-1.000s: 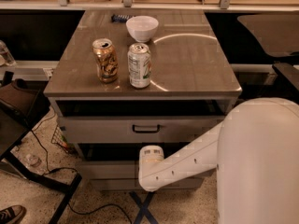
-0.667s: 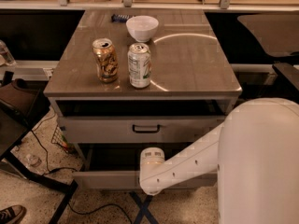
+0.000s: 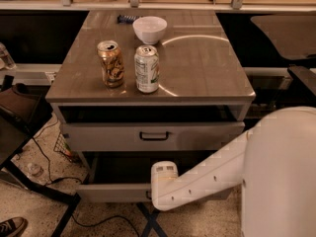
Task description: Open middle drawer
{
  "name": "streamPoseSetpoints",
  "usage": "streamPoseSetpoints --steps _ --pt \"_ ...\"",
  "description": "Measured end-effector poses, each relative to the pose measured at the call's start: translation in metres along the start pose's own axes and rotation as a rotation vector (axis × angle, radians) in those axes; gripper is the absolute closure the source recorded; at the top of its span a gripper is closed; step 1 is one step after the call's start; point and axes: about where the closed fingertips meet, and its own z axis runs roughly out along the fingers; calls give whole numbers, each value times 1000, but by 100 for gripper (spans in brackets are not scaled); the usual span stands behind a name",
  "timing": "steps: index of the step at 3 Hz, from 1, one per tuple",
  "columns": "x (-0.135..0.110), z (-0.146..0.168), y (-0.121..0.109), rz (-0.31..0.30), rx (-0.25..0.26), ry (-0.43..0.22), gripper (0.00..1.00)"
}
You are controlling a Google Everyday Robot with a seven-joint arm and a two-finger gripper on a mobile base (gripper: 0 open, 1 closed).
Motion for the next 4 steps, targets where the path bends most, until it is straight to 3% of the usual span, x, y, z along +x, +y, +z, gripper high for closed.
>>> streamPoseSetpoints --steps 2,4 --pt "4 -31 55 71 23 -6 100" --pt "8 -34 57 80 29 -18 100"
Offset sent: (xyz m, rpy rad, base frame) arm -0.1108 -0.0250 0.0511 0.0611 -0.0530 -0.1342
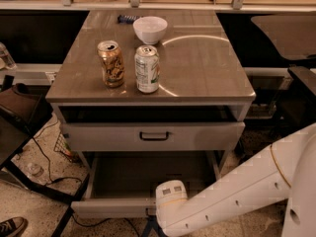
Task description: Open middle drawer
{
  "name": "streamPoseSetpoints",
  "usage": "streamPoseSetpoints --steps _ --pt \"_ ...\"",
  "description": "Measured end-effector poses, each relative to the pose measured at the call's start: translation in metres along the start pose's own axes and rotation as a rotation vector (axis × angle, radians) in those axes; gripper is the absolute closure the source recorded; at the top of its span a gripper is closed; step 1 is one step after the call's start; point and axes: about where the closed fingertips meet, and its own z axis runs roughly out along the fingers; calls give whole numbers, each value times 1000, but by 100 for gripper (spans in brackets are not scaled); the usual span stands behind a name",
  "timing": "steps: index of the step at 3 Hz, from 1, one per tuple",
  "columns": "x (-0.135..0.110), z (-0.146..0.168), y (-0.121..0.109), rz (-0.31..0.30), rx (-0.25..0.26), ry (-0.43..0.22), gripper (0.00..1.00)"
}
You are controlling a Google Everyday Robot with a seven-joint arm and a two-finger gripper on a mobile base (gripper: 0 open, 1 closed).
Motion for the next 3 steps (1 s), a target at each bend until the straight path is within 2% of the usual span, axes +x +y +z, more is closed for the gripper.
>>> streamPoseSetpoints --steps 3 --pt "6 -7 -8 3 2 -9 100"
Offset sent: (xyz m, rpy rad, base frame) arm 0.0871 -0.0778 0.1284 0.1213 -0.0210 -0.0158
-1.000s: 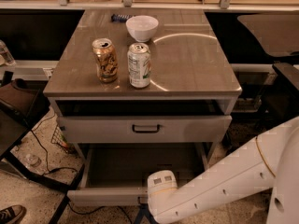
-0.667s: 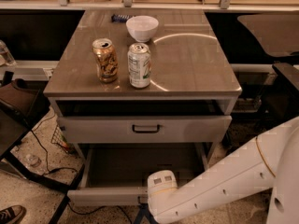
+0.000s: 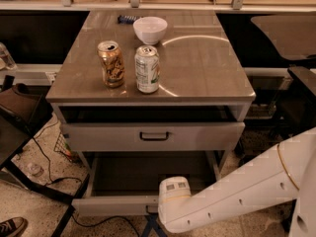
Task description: Open middle drawer
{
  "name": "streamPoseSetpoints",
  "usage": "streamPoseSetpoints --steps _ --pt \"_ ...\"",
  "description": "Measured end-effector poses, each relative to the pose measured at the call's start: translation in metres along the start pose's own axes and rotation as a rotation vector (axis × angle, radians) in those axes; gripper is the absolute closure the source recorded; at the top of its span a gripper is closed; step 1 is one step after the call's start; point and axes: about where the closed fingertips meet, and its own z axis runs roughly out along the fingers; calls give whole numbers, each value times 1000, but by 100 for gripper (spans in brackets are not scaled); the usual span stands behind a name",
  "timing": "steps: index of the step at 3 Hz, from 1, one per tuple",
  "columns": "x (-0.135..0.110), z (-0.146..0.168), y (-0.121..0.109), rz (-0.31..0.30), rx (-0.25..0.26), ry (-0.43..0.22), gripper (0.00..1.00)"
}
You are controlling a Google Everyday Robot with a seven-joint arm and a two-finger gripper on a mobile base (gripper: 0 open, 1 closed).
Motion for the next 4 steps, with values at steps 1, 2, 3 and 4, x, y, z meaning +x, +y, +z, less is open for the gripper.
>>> streamPoseSetpoints --steps 1,2,3,4 --pt "15 -18 -24 11 8 -14 100" --pt "30 -36 -48 21 17 -27 100" --pt "56 -67 -99 110 58 -41 100" --pt "79 -76 -137 70 73 -47 100"
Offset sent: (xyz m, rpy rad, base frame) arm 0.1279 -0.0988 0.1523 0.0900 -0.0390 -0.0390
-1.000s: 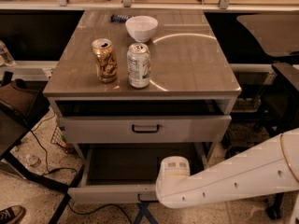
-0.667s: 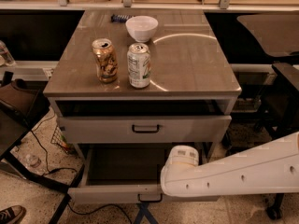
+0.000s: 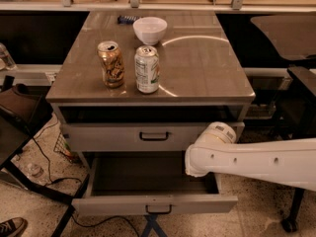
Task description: Open middle drawer
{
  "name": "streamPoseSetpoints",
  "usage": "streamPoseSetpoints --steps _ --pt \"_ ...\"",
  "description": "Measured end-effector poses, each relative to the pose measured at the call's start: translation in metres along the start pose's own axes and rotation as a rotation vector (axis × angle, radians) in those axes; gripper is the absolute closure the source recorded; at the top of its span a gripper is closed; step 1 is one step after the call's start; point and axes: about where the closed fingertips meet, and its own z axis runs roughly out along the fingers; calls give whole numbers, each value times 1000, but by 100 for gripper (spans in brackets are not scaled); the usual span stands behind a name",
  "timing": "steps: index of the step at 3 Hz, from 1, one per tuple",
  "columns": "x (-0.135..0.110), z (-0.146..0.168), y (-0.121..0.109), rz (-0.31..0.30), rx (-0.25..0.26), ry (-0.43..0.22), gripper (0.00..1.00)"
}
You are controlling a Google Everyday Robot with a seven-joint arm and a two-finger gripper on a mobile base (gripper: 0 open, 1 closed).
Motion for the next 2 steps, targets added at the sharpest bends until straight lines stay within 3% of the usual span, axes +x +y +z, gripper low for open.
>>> streamPoseSetpoints --steps 1,2 --pt "9 13 -11 -56 -18 2 100" --pt "34 45 18 -65 -95 0 100"
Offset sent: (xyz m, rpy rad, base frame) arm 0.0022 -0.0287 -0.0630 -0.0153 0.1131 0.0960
